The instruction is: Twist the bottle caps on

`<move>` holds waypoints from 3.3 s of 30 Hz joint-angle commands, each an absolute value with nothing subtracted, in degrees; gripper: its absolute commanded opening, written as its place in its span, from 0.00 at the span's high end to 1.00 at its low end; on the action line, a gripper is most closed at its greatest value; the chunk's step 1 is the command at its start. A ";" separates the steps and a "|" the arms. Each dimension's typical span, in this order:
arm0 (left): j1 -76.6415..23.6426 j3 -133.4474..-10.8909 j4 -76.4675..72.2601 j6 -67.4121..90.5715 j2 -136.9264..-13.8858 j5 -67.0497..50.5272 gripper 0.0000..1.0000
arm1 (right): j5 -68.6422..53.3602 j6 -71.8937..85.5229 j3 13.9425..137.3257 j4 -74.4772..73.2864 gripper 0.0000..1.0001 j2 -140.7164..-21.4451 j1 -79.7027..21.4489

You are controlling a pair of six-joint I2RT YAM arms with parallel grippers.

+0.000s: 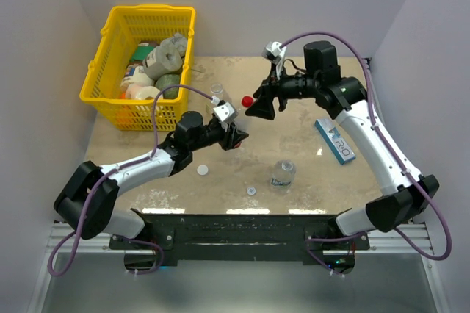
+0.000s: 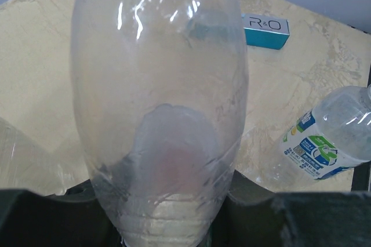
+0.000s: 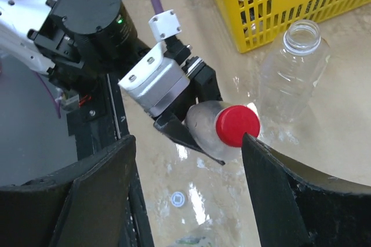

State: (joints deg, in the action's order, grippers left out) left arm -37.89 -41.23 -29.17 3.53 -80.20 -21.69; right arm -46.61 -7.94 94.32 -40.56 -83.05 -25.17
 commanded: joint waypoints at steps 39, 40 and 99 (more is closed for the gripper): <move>-37.53 -42.81 -20.93 2.99 -76.65 -18.89 0.00 | -21.38 -13.27 80.96 -14.77 1.00 -79.20 -23.12; -37.62 -42.63 -20.40 2.99 -75.68 -18.90 0.00 | -17.96 -13.71 79.47 -12.42 1.00 -77.97 -22.77; -37.62 -43.42 -17.40 3.43 -73.30 -21.18 0.01 | -1.76 -10.28 66.80 4.22 0.06 -86.66 -13.80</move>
State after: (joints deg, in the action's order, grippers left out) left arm -37.63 -42.63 -15.33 3.81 -74.32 -20.29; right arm -3.36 -10.76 64.05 1.83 -86.13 -13.80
